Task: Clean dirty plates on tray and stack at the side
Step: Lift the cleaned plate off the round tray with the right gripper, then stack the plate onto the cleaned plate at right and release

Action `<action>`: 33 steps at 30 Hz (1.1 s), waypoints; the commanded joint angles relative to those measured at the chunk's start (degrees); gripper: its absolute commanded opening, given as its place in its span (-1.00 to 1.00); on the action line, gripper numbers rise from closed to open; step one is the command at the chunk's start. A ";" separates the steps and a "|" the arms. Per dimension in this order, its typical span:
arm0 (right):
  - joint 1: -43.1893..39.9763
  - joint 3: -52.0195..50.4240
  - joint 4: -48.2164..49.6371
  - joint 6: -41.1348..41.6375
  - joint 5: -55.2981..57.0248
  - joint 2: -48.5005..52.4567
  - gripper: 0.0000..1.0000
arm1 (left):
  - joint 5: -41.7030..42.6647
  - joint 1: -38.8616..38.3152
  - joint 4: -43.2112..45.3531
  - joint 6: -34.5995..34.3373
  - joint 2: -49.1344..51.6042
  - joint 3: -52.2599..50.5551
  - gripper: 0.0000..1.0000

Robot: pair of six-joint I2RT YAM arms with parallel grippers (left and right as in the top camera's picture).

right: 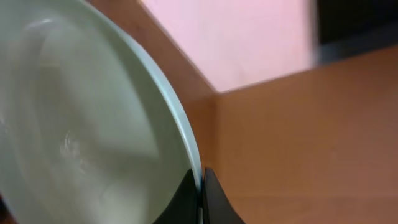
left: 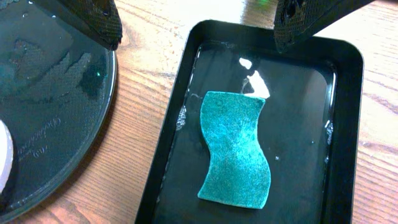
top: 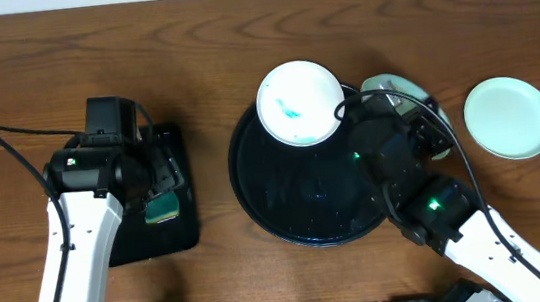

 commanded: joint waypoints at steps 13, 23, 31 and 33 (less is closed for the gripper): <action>-26.93 1.11 1.22 54.60 -68.30 2.08 -0.97 | -0.11 -0.13 0.31 -0.09 0.11 0.59 0.57; -66.77 1.09 -3.80 60.50 -78.42 4.57 -0.97 | -0.13 -0.13 0.33 -0.09 0.11 0.59 0.57; -82.01 1.09 -3.56 61.86 -79.91 15.23 -0.98 | -0.13 -0.13 0.35 -0.09 0.11 0.59 0.57; -82.84 1.09 -3.56 62.45 -79.14 18.36 -0.97 | -0.11 -0.13 0.44 -0.09 0.11 0.59 0.57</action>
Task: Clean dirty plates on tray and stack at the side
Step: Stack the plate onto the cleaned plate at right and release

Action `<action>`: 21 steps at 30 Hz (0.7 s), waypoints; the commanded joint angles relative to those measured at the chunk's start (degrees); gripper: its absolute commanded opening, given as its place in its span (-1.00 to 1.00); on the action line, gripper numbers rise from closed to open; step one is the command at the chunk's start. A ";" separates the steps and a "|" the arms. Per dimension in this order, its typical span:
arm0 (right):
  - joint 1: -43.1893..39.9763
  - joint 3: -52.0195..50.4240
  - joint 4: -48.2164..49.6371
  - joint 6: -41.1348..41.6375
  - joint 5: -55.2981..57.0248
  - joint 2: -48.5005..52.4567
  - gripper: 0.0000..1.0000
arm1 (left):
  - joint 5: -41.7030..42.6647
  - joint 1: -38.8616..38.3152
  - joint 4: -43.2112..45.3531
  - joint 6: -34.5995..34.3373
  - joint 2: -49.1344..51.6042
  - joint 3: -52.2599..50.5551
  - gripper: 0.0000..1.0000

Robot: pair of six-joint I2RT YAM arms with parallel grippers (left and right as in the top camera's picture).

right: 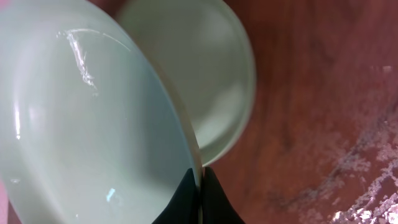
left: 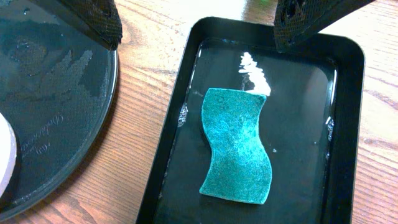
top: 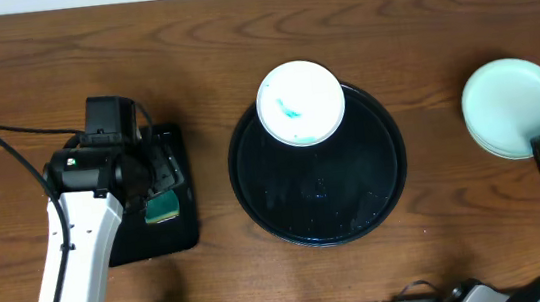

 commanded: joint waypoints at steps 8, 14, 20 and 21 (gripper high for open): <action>-2.27 0.90 5.07 4.92 -0.50 14.91 -0.97 | -0.11 -0.13 -0.09 -0.09 0.11 0.59 0.57; -2.43 1.40 7.41 4.81 -0.96 16.61 -0.97 | -0.13 -0.13 -0.57 -0.09 0.11 0.59 0.57; -2.47 9.49 1.66 2.36 -0.61 16.61 -0.43 | -0.11 -0.13 -0.68 -0.09 0.11 0.59 0.57; -2.47 10.73 0.59 2.25 -0.46 16.61 -0.17 | -0.11 -0.13 -0.66 -0.09 0.11 0.59 0.57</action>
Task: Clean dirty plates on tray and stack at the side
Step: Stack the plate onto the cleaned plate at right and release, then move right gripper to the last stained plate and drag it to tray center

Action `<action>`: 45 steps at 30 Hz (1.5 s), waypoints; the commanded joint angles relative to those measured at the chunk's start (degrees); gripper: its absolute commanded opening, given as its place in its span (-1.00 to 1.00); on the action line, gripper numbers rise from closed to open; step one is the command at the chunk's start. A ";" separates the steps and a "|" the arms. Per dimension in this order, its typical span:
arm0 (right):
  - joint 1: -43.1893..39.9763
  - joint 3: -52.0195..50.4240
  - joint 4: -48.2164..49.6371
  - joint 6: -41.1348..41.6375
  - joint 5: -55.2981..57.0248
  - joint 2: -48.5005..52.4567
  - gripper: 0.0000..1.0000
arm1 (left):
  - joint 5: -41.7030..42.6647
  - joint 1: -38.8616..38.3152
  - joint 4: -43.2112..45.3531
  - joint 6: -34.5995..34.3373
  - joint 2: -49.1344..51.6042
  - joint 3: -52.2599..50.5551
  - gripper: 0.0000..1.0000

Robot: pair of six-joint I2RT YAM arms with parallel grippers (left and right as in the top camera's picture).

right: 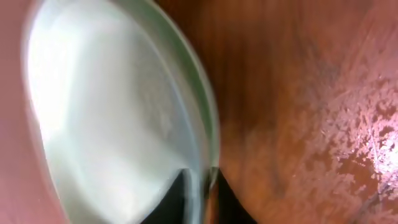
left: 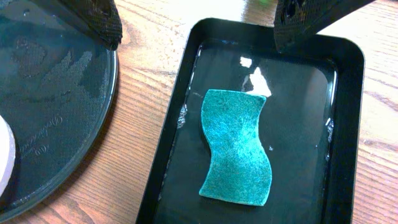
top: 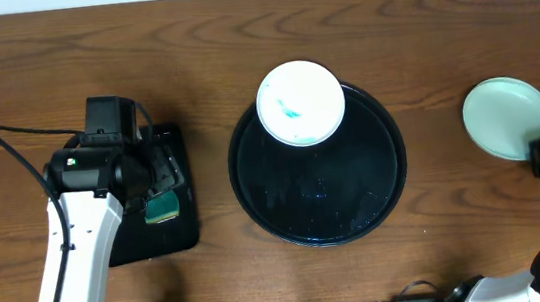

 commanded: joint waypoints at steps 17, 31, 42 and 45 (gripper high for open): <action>20.63 21.03 -25.11 -24.76 -11.50 0.28 -0.33 | -0.11 -0.13 -0.37 -0.09 0.11 0.59 0.57; 48.54 20.15 -10.14 -32.13 -10.62 7.80 0.16 | -0.11 -0.13 -0.57 -0.09 0.11 0.59 0.57; 53.90 20.17 2.03 -27.89 -13.07 21.62 0.05 | -0.11 -0.13 -1.42 -0.09 0.11 0.59 0.58; 54.38 20.17 4.13 -26.97 -12.79 22.99 0.00 | -0.11 -0.13 -1.44 -0.09 0.11 0.59 0.57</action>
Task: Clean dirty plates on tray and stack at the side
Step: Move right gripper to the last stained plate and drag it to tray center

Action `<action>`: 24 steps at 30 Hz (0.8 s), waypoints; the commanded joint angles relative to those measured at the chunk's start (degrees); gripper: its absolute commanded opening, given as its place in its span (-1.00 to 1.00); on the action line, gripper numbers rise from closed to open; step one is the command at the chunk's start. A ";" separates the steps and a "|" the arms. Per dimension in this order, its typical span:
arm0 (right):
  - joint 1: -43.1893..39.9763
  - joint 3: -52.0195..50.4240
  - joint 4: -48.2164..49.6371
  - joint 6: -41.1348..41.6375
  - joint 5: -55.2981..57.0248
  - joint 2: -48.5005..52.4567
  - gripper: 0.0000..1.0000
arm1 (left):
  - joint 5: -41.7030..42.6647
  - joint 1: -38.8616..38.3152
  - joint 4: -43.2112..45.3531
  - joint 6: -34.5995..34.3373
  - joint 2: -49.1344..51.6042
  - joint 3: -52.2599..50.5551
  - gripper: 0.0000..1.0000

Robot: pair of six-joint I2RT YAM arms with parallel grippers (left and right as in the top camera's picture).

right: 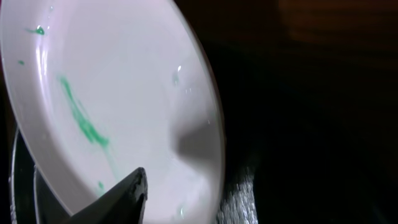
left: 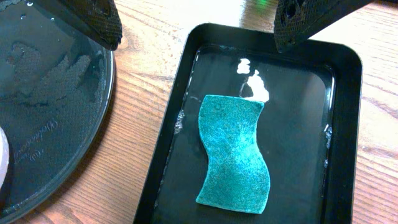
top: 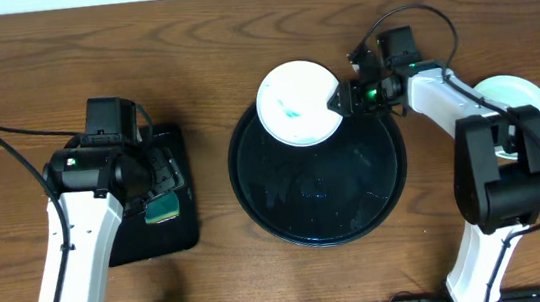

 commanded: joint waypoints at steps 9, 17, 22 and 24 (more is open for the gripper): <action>1.14 -0.04 5.20 5.25 0.20 3.98 -0.97 | -0.11 -0.13 -1.01 -0.09 0.11 0.59 0.57; 1.95 -0.02 -3.10 5.33 0.07 2.38 -0.97 | -0.11 -0.13 -1.73 -0.09 0.11 0.59 0.58; 3.80 -0.02 -12.83 4.26 6.97 -3.78 -0.97 | -0.11 -0.13 -1.84 -0.09 0.11 0.59 0.50; 4.42 -0.02 -16.48 4.33 9.81 -6.91 -0.97 | -0.28 -0.13 -1.84 -0.07 0.11 0.59 0.36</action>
